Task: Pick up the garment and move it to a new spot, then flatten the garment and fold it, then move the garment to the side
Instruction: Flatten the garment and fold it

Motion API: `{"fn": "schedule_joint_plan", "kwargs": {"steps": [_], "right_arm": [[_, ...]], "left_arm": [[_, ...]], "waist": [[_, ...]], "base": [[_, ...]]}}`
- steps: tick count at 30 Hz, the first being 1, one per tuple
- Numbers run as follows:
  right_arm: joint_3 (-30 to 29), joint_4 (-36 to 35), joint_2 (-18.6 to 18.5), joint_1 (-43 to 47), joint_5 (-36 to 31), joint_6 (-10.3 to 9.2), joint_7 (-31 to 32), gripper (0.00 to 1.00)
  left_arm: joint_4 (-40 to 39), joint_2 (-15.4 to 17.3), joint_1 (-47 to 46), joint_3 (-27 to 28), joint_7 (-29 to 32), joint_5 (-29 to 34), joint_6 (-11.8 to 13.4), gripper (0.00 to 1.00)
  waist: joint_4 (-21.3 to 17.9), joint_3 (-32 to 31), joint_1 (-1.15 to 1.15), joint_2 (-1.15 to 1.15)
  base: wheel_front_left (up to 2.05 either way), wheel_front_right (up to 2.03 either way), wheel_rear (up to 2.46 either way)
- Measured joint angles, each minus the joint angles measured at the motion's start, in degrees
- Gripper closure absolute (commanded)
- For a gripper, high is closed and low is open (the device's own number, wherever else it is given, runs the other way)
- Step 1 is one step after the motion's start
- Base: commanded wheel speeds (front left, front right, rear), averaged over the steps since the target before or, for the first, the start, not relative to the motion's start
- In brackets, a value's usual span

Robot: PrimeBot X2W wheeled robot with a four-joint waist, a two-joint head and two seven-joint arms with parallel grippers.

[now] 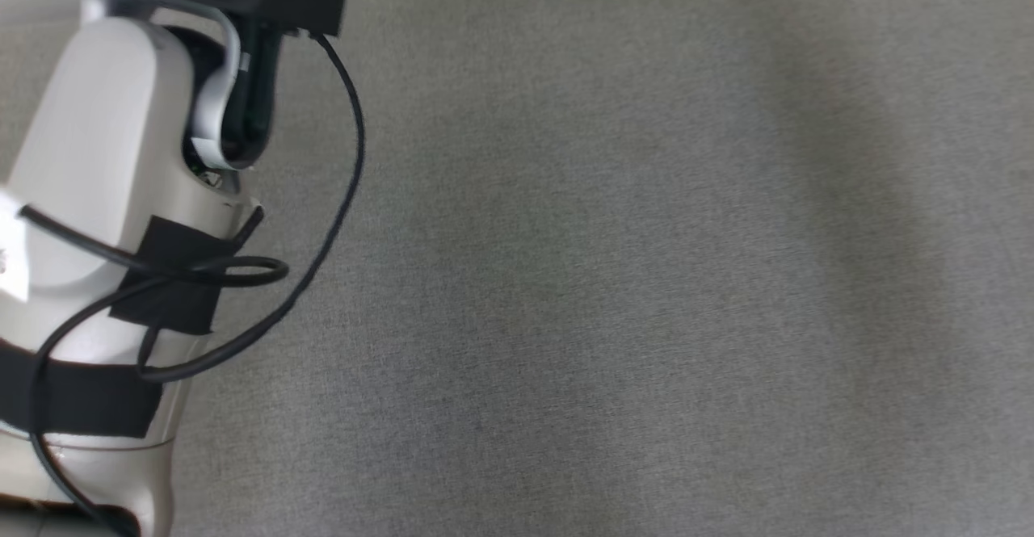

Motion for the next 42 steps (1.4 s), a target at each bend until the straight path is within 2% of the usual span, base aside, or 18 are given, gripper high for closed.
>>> {"fn": "schedule_joint_plan", "kwargs": {"steps": [3,6,13,24,37,42], "right_arm": [[3.43,4.01,0.92,2.09,-0.96,1.26,-1.64,1.00],[6.04,8.21,2.63,9.28,-0.60,2.74,-2.33,1.00],[7.35,11.40,3.53,21.84,1.44,4.56,-4.34,1.00],[7.35,12.07,3.57,38.57,3.46,4.15,-5.25,1.00],[8.27,3.72,4.44,55.36,6.41,1.80,-3.71,1.00],[8.95,-0.66,4.35,60.52,6.41,0.29,-2.37,1.00]], "left_arm": [[3.22,1.37,2.05,-0.32,-0.76,0.00,-0.49,1.00],[8.66,2.26,7.59,-2.42,-0.60,0.13,-2.07,1.00],[14.25,2.05,16.02,-6.21,-0.65,0.21,-4.55,1.00],[17.74,2.45,23.79,-8.24,-1.79,0.20,-7.03,1.00],[17.55,4.02,37.12,-8.11,-2.24,-0.59,-6.97,1.00],[16.12,4.60,41.05,-7.33,-2.25,-0.83,-5.89,1.00]], "waist": [[0.38,1.29,0.01,0.01],[0.39,2.26,0.02,0.02],[-0.43,3.68,0.01,0.01],[-0.98,-0.26,-0.01,0.01],[-1.13,-8.35,-0.02,-0.01],[-0.88,-10.69,-0.02,-0.01]], "base": [[0.00,0.00,0.00],[0.00,0.00,0.00],[0.00,0.00,0.00],[0.00,0.00,0.00],[0.00,0.00,0.00],[0.00,0.00,0.00]]}}
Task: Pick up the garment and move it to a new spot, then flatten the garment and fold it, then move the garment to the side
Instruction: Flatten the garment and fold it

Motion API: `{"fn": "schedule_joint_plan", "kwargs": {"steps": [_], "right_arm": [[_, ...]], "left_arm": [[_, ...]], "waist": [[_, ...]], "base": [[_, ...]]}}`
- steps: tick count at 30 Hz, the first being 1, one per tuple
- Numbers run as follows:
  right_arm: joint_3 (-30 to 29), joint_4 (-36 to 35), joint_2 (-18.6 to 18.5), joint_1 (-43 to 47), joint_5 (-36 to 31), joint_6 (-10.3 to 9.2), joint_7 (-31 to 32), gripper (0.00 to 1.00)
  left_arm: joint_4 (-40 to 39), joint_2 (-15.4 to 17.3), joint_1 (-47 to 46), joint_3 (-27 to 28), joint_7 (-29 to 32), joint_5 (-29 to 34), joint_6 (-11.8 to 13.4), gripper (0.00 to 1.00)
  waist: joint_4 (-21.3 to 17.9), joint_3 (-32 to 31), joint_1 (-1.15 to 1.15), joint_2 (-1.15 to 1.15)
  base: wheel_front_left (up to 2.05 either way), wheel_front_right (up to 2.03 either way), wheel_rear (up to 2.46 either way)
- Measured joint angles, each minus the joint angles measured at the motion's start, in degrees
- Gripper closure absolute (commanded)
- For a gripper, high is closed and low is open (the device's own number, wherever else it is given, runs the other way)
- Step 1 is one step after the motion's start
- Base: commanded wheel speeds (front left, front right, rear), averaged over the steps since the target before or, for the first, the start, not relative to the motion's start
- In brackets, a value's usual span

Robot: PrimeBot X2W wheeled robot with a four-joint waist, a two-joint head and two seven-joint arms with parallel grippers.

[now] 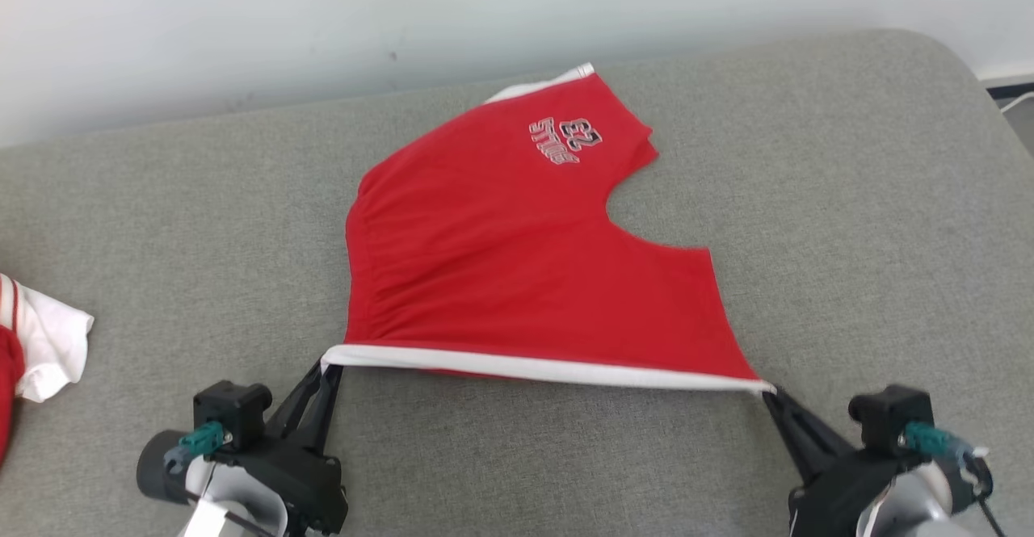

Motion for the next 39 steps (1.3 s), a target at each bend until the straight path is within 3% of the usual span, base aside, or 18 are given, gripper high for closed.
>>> {"fn": "schedule_joint_plan", "kwargs": {"steps": [12,22,39], "right_arm": [[1.08,-7.31,-1.45,5.34,0.01,-1.62,4.44,1.00],[0.78,-10.50,-3.24,10.18,0.94,-2.71,8.72,1.00],[2.03,-16.12,-4.34,13.26,2.40,-3.41,15.59,1.00]], "left_arm": [[-4.24,1.69,5.21,0.99,-0.07,0.02,0.98,1.00],[-6.08,0.74,8.42,-0.07,-0.24,0.21,1.48,1.00],[-12.35,1.75,15.22,0.65,-0.51,0.54,3.42,1.00]], "waist": [[-0.14,-0.56,0.01,0.00],[0.36,0.39,0.02,0.00],[1.66,0.92,0.02,0.01]], "base": [[0.00,0.00,0.00],[0.00,0.00,0.00],[0.00,0.00,0.00]]}}
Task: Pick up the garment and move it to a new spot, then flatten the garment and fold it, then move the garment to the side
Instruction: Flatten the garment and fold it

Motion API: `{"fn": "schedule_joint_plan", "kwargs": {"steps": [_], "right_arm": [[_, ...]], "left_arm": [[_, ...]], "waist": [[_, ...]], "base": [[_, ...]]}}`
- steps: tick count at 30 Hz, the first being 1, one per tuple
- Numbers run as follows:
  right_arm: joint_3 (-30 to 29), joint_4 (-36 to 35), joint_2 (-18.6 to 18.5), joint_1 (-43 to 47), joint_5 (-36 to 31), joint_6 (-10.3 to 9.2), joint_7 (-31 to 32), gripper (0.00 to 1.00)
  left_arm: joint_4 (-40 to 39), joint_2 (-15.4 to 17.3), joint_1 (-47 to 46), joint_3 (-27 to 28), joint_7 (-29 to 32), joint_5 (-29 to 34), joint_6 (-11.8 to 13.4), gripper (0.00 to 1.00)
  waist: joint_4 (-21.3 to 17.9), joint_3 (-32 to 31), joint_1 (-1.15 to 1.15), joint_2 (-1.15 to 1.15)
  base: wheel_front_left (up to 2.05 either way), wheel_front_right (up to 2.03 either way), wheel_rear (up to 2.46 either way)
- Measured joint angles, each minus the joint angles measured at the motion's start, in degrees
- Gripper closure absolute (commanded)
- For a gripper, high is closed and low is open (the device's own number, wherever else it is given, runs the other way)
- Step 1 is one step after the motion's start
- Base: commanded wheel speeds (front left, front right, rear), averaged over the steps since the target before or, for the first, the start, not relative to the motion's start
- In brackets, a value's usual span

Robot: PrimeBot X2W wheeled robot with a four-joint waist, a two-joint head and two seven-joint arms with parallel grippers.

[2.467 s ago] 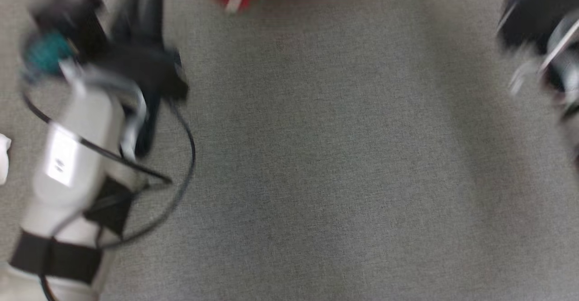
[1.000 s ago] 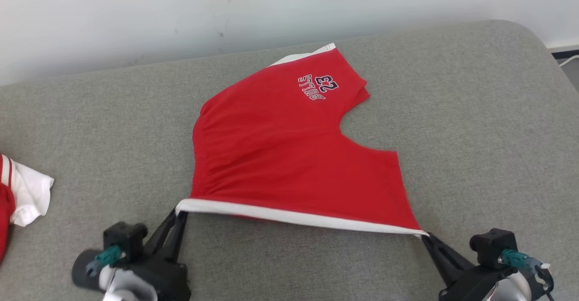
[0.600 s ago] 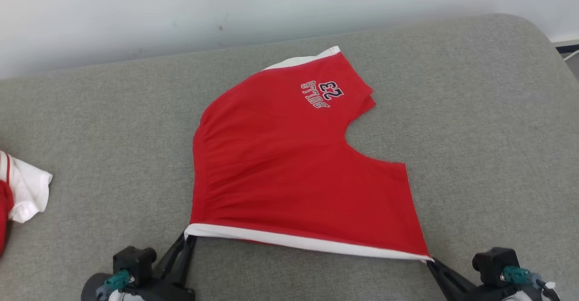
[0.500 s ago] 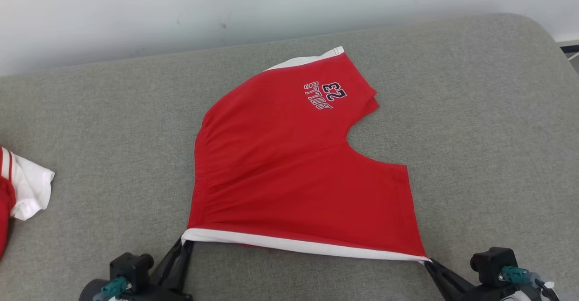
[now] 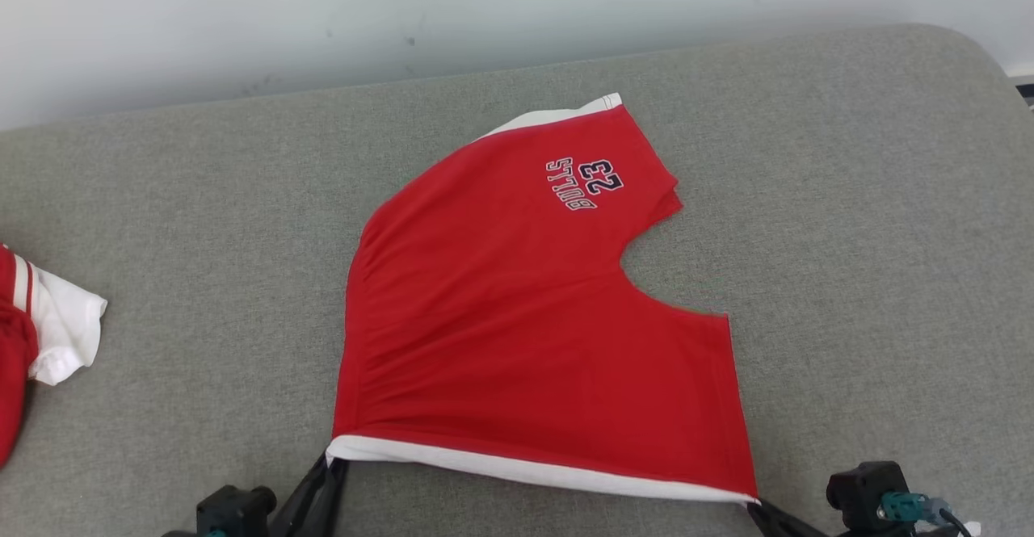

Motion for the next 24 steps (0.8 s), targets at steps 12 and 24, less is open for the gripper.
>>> {"fn": "schedule_joint_plan", "kwargs": {"steps": [12,24], "right_arm": [[-0.49,-2.50,-0.53,1.32,0.75,-0.51,2.81,0.00],[-1.44,-3.94,-0.77,1.33,1.09,-0.58,3.77,0.00]], "left_arm": [[-1.66,0.70,1.88,0.55,0.01,0.01,0.57,0.00],[-2.69,2.25,4.38,1.02,0.01,0.18,1.12,0.00]], "waist": [[0.08,-0.11,0.00,0.00],[0.24,-0.86,0.00,0.00]], "base": [[0.00,0.00,0.00],[0.00,0.00,0.00]]}}
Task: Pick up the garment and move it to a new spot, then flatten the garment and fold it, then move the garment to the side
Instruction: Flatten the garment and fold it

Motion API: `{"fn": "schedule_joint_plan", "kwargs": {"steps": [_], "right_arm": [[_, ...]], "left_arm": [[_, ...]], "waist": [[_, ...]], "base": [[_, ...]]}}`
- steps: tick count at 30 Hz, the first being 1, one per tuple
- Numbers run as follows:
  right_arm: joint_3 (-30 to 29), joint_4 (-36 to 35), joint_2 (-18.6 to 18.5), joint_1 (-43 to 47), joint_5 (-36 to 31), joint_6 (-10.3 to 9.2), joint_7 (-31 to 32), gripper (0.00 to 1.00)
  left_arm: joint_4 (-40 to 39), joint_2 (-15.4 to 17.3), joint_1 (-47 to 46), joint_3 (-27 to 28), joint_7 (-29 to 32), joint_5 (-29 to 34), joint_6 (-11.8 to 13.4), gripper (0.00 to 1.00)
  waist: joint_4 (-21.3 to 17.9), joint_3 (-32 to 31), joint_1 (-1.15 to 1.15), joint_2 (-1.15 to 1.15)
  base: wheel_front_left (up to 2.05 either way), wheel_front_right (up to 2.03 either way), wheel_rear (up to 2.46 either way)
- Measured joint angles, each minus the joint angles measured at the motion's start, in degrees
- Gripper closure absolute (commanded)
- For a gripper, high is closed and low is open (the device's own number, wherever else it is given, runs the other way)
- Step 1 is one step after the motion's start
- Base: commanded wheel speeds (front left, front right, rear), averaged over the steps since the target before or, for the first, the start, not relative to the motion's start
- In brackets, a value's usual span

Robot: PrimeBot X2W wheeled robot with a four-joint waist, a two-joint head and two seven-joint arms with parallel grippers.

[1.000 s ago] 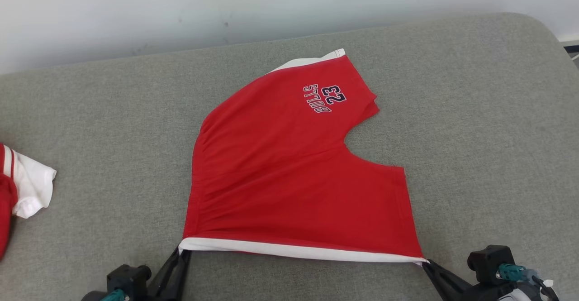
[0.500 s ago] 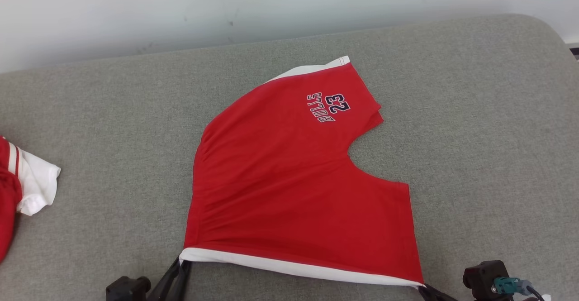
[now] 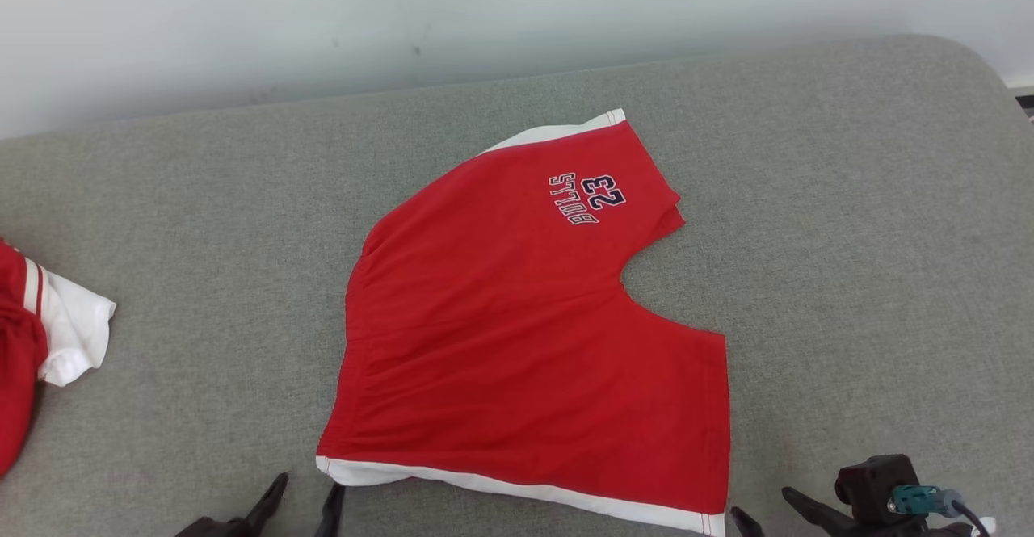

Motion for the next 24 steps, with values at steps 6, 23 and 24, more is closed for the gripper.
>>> {"fn": "schedule_joint_plan", "kwargs": {"steps": [6,23,24], "right_arm": [[-1.99,-1.19,-0.55,0.02,-0.03,-0.48,-1.18,0.00],[-10.14,1.07,10.69,-3.26,0.07,-0.94,-19.35,0.00],[-10.31,1.33,10.91,-3.24,-0.45,-0.94,-20.30,0.00]], "left_arm": [[0.02,2.07,1.33,2.10,0.00,0.09,2.13,0.00],[-12.66,-3.99,-1.94,7.53,0.00,-3.67,1.29,0.00],[-12.52,-3.98,-2.21,7.25,0.00,-3.68,0.69,0.00]], "waist": [[0.66,-0.83,0.00,0.00],[3.64,-5.13,0.00,0.00],[3.77,-5.47,0.00,0.00]], "base": [[0.00,0.00,0.00],[0.00,0.00,0.00],[0.00,0.00,0.00]]}}
